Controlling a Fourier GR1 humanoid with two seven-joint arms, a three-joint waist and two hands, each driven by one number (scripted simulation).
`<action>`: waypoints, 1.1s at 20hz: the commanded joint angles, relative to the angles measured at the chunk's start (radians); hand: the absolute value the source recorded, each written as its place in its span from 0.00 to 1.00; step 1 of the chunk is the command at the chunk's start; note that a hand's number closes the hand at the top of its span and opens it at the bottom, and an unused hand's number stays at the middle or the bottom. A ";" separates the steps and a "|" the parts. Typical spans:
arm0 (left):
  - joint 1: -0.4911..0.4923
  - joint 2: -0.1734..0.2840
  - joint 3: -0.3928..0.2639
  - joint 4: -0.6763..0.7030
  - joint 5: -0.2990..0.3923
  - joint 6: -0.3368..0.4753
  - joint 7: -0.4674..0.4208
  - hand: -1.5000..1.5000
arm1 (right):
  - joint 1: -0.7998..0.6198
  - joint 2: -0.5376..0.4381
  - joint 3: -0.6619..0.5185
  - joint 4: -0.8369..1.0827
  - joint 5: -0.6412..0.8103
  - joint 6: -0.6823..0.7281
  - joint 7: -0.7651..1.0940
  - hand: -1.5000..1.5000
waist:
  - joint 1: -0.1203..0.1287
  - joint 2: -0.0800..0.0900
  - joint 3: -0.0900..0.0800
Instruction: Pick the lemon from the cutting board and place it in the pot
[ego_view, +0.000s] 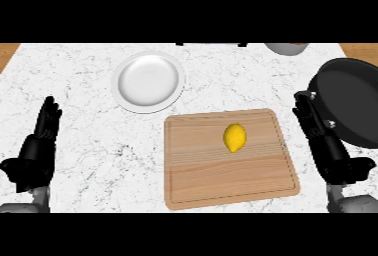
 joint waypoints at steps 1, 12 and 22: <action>0.000 -0.040 -0.022 0.018 0.038 -0.045 -0.009 0.50 | -0.023 0.010 0.033 -0.021 0.009 0.011 0.060 0.00 | 0.019 -0.007 0.052; -0.085 -0.106 -0.112 -0.080 0.139 -0.096 0.279 0.50 | -0.206 0.020 0.167 -0.011 0.411 -0.233 -0.002 0.00 | 0.017 -0.014 0.054; -0.078 -0.096 -0.095 -0.121 0.148 -0.115 0.333 0.50 | -0.279 -0.314 0.153 -0.353 0.501 0.083 0.500 0.00 | 0.015 -0.015 0.050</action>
